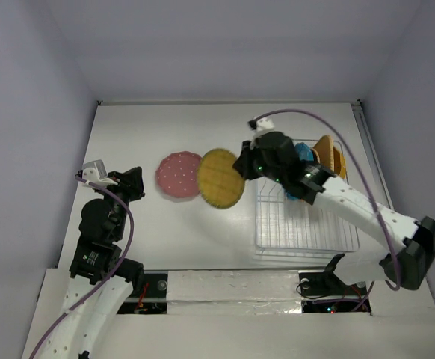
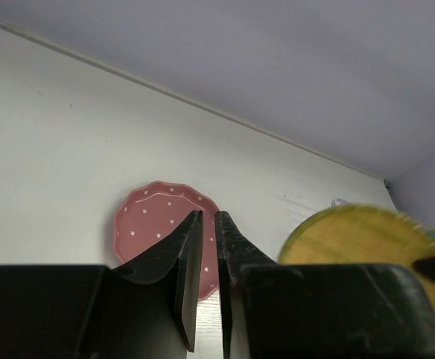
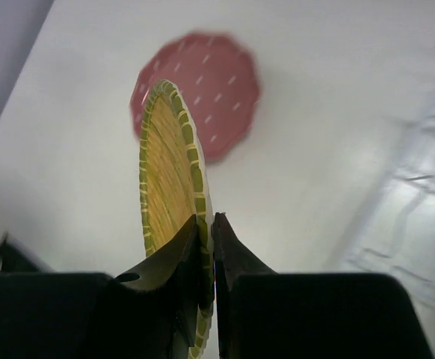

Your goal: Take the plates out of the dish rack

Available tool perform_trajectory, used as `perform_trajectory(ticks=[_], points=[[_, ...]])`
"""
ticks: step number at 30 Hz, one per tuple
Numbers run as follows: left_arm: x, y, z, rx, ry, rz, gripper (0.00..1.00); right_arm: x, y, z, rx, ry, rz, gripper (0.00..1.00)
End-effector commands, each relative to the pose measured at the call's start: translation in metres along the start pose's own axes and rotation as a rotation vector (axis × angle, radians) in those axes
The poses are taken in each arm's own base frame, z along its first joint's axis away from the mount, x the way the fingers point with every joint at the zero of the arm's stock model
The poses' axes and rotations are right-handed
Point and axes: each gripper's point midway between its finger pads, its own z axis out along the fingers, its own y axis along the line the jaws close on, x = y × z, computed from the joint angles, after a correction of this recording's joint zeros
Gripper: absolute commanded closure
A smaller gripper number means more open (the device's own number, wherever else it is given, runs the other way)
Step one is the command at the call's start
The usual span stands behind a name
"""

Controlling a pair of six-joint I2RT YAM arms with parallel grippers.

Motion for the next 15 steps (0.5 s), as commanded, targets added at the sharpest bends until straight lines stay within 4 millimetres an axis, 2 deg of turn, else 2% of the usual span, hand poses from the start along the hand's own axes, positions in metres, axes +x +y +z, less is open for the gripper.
perform_trajectory(ticks=[1,2,4,6,8,9,10,15], points=[[0.0,-0.002,0.002,0.009,-0.004,-0.002,0.9,0.037,0.058,0.019,-0.224,0.094,0.011,1.0],[0.001,-0.002,0.003,0.008,-0.001,0.001,0.9,0.059,0.064,0.028,-0.247,0.163,0.0,1.0],[0.0,-0.002,0.002,0.01,-0.005,-0.002,0.9,0.077,0.063,0.039,-0.235,0.204,-0.005,1.0],[0.001,-0.002,0.002,0.009,-0.004,-0.002,0.89,0.104,0.058,0.053,-0.227,0.269,-0.006,1.0],[-0.001,-0.002,0.002,0.012,-0.007,-0.003,0.89,0.12,0.057,0.065,-0.224,0.308,-0.007,1.0],[0.0,-0.002,0.002,0.011,-0.006,-0.003,0.89,0.135,0.051,0.078,-0.191,0.354,-0.015,1.0],[0.0,-0.002,0.002,0.011,-0.006,-0.003,0.89,0.146,0.045,0.082,-0.159,0.39,-0.023,1.0],[-0.001,-0.003,0.001,0.013,-0.01,-0.004,0.88,0.179,0.014,0.101,-0.017,0.444,-0.039,1.0]])
